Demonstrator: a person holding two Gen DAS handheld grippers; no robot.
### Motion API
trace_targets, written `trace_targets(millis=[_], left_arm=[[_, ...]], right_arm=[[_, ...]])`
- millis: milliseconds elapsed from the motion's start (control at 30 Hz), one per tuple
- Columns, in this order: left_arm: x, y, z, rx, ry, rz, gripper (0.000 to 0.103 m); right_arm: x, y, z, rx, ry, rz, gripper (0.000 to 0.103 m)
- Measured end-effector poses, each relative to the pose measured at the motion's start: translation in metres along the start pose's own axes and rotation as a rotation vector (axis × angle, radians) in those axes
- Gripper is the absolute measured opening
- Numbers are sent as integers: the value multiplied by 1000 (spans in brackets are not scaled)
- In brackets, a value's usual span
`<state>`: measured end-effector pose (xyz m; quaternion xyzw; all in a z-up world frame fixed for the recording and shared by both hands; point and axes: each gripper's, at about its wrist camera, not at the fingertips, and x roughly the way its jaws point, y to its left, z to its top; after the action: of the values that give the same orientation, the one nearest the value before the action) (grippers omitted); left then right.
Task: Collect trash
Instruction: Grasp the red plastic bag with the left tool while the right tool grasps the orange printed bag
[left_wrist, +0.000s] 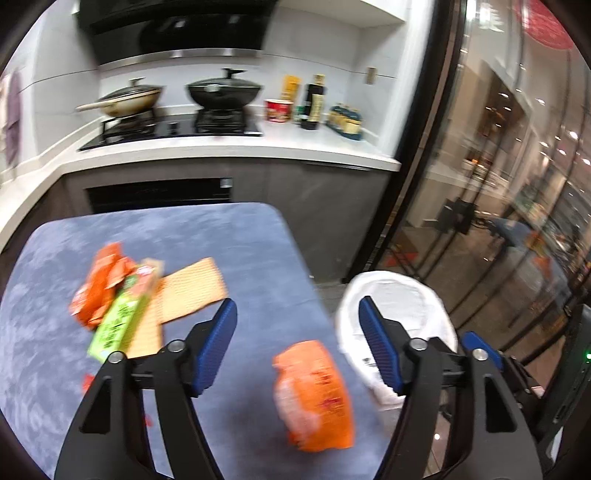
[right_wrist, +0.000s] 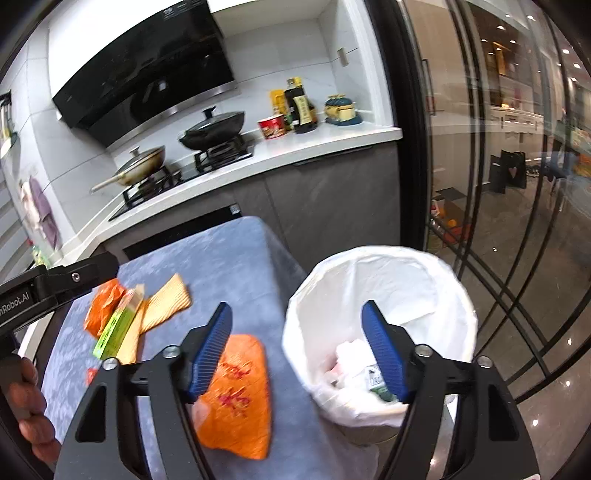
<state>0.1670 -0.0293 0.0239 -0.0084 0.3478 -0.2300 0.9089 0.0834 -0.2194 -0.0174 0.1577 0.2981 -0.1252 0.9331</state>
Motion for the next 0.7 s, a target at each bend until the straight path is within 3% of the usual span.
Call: trace_targets(millis=[133,267,367,700], left_arm=[[-8,39,-11,-58,15,54,69],[-15,71,-26,-88,12,126,82],[-18,95,-36,-121,21,169,86],[-12,157,-73,-192,89,241,89]], right_arm=[[5,20,-14,-26,35,18,73],[11,38,-27,-48,65,28,73],[17,49,-37,-59,89,30,74],[38,79,-67,-107,167,16,74]])
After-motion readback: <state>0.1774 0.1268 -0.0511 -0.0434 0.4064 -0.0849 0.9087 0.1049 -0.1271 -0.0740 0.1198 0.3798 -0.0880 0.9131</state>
